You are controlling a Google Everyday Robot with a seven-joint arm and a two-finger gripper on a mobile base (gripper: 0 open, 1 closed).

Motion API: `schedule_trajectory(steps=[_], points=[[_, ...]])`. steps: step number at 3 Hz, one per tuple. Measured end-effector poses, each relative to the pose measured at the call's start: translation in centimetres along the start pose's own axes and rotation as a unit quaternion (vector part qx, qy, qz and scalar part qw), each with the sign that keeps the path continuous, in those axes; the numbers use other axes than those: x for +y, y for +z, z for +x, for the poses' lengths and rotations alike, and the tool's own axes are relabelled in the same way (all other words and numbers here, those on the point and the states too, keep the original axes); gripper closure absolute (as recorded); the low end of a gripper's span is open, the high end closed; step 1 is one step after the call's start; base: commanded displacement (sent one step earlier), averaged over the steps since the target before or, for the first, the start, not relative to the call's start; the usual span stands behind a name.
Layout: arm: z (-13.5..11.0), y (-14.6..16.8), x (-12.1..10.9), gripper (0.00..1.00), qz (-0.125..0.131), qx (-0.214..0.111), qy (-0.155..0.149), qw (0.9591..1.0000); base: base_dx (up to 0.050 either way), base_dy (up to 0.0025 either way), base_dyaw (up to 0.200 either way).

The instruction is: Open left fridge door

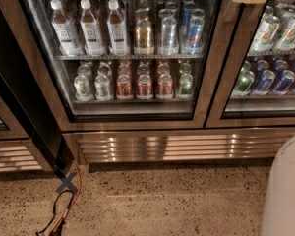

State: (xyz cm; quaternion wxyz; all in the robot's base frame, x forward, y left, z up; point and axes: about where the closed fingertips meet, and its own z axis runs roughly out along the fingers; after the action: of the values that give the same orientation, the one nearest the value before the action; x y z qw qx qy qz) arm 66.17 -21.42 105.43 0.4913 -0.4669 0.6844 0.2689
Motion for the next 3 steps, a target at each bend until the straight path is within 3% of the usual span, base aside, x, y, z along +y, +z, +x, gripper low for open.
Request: schedule_trajectory(steps=[1, 3], points=[[0.00, 0.01, 0.00, 1.00, 0.000, 0.000, 0.000, 1.0000, 0.000, 0.00000, 0.000], [-0.03, 0.20, -0.32, 1.00, -0.001, 0.006, -0.003, 1.0000, 0.000, 0.00000, 0.000]])
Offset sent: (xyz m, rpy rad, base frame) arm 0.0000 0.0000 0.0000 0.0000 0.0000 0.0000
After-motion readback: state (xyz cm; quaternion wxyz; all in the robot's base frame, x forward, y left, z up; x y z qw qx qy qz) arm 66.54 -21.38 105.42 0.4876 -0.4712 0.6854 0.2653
